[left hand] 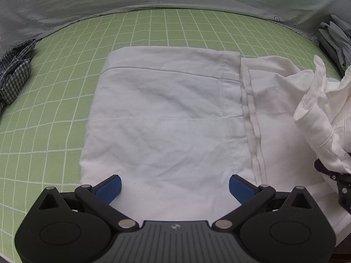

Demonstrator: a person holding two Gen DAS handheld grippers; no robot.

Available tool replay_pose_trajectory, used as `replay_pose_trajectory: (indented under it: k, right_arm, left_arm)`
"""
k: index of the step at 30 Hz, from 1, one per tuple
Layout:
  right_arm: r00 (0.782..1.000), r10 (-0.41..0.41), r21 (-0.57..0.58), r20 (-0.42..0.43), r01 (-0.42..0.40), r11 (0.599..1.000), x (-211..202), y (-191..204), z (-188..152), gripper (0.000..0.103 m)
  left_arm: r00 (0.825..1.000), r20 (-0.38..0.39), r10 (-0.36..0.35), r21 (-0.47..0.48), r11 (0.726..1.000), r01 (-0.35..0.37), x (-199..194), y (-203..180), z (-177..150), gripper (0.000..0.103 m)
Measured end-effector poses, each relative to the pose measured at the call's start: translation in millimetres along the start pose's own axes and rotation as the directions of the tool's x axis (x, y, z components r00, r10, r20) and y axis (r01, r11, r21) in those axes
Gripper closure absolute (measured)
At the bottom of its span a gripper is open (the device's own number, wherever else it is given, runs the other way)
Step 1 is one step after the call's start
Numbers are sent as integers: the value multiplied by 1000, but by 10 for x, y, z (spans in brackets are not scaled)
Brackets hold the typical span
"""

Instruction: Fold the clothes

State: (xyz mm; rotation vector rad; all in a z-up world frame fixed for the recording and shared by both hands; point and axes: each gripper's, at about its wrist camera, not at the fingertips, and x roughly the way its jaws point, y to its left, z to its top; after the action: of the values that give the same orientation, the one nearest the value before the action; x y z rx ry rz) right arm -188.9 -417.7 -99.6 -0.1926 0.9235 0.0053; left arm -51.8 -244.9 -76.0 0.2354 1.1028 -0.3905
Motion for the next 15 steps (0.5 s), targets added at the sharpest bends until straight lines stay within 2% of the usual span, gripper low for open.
replay_pose_trajectory:
  k: [1,3,11,13,15]
  right_arm:
    - [1000,-13,-54,-17,12,998,29,95,-39,77]
    - [999,-49,-77,-19,47,996,22,175,-45,74]
    - [993,-109,51,49,107,993,-386,-28,-27,70]
    - [989,-128,52,71,124,991,-527,-62,10,57]
    - [985,-149,69,81,144,987,-647,-116,37,49]
  left_arm:
    - [1000,5,10,-10,1000,-10,-13,25,-4,0]
    - [1000,14,19,-30,999,-19,-42,69,-32,0]
    - [999,11,39,-74,997,-38,-156,167,-133,0]
    - [999,9,37,-73,997,-36,-155,165,-126,0]
    - [999,7,34,-66,997,-34,-143,152,-110,0]
